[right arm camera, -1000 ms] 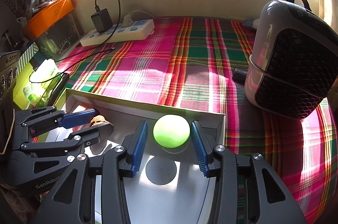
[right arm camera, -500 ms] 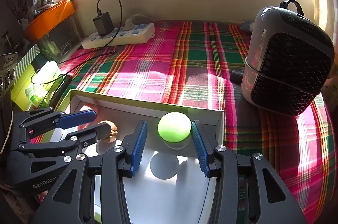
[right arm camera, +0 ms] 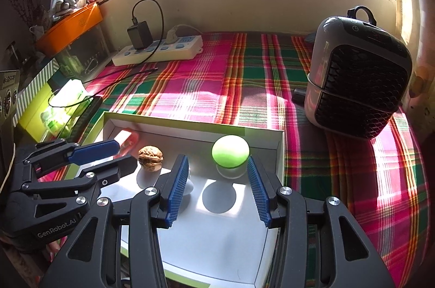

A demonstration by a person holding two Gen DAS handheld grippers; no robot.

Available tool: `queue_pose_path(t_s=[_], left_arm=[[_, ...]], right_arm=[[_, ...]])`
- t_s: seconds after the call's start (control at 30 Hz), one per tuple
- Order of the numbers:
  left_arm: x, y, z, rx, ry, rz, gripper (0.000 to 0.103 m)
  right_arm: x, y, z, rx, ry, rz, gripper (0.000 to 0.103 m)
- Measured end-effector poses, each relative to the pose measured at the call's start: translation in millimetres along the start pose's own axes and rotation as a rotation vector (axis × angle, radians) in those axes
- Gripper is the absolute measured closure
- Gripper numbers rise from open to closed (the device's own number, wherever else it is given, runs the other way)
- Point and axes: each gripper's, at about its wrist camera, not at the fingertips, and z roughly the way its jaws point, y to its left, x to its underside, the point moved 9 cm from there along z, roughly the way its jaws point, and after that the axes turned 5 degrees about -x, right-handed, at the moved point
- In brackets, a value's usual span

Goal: Organize objects

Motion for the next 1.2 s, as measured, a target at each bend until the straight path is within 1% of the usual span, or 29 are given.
queue_pose_path(t_s=[0.33,0.47,0.53,0.63,0.83,0.93,1.07,1.2], left_arm=[[18,3,-23,-0.006,-0.022,-0.021,0.07],[28,6,-33,-0.024,-0.038,-0.024,0.07],[32,8,-40,-0.015,-0.052,-0.036,0.07],[37,12,-46,-0.023,-0.056,-0.057,0.07],[52,20,-61,-0.01,-0.077,-0.096,0.07],[61,25,-66,-0.017,-0.077,-0.109,0.07],[72,27,-75,0.007,-0.087,-0.121,0.07],[83,30,-80,0.015,-0.083,-0.133,0.07]], right_arm=[[15,8,-23,-0.014,-0.033,0.011,0.056],[23,9,-33,-0.011,-0.046,0.011,0.056],[27,9,-38,-0.018,-0.056,0.018,0.056],[32,10,-46,-0.017,-0.065,0.02,0.056],[46,13,-57,-0.016,-0.077,0.019,0.056],[53,14,-61,-0.022,-0.073,0.017,0.056],[65,16,-64,-0.023,-0.067,0.014,0.056],[76,17,-70,-0.027,-0.07,0.016,0.056]])
